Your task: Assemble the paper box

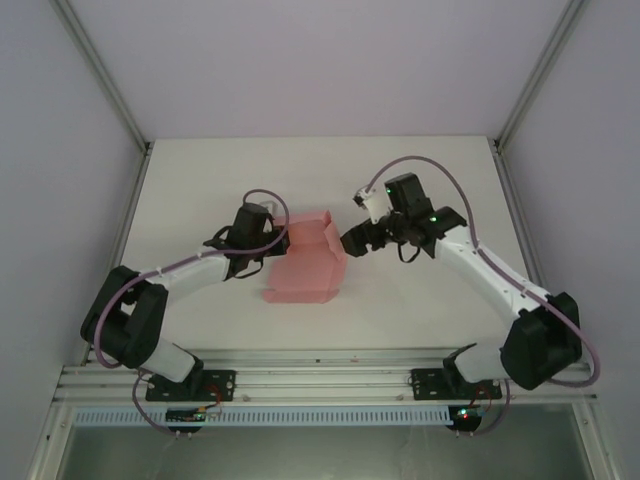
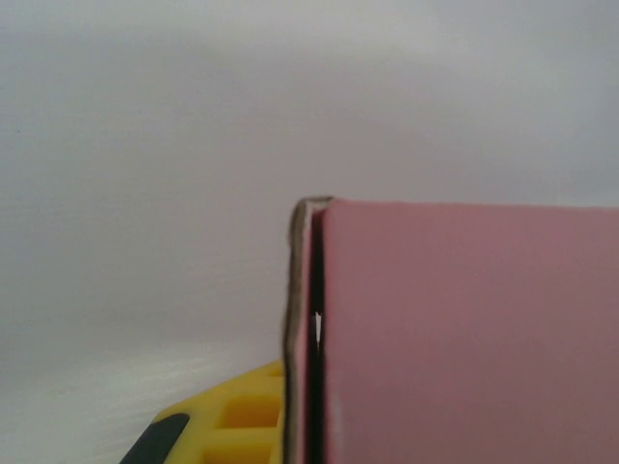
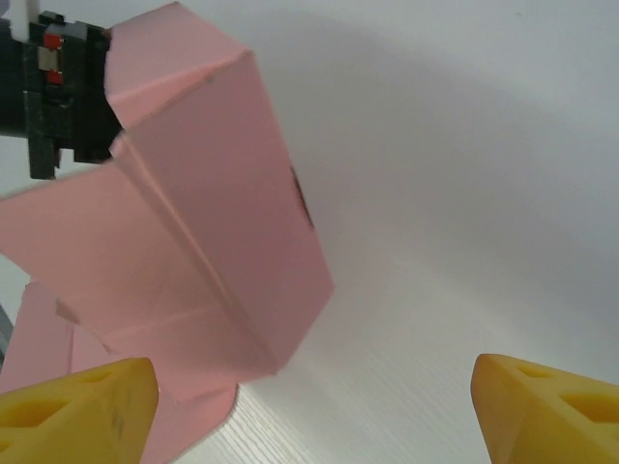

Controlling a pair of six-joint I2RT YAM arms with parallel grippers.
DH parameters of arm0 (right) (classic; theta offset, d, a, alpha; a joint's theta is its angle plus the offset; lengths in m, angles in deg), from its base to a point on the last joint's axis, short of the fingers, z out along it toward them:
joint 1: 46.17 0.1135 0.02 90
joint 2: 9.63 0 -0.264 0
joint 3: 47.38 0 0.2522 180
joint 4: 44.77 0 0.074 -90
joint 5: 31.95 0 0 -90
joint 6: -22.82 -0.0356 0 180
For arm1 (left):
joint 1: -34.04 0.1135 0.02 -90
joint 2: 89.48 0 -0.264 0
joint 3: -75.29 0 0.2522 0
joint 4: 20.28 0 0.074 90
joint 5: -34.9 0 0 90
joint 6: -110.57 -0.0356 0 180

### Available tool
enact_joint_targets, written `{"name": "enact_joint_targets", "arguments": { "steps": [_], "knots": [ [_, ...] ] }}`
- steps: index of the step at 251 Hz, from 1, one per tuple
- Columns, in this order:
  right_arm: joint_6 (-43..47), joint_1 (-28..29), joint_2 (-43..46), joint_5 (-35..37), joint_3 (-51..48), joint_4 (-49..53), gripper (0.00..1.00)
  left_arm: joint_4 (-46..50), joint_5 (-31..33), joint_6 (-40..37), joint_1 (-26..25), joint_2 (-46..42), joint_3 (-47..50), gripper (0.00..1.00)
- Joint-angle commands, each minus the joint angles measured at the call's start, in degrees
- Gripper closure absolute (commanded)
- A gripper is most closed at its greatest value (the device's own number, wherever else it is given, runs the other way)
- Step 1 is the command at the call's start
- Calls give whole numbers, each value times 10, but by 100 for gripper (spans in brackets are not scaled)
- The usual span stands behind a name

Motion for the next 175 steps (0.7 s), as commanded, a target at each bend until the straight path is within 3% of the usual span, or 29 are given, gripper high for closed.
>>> {"name": "enact_joint_targets", "arguments": {
  "steps": [1, 41, 72, 95, 146, 164, 175],
  "knots": [
    [37, 23, -34, 4, 47, 6, 15, -2, -13, 1, -1, -16, -24, 100],
    [36, 48, -84, 41, 89, -3, 24, 2, -13, 2, -2, -20, -23, 100],
    [22, 67, -121, 116, 112, -1, 32, 5, -12, 6, -2, -25, -23, 100],
    [15, 84, -143, 187, 123, -6, 45, 9, -11, 7, -2, -26, -25, 100],
    [-19, 121, -168, 386, 122, -44, 91, 34, 10, 22, -4, -28, -34, 100],
    [-39, 132, -181, 495, 129, -35, 100, 68, 54, 49, -6, -29, -44, 100],
    [-57, 135, -189, 546, 135, -12, 100, 101, 95, 78, -6, -28, -50, 100]
  ]
}}
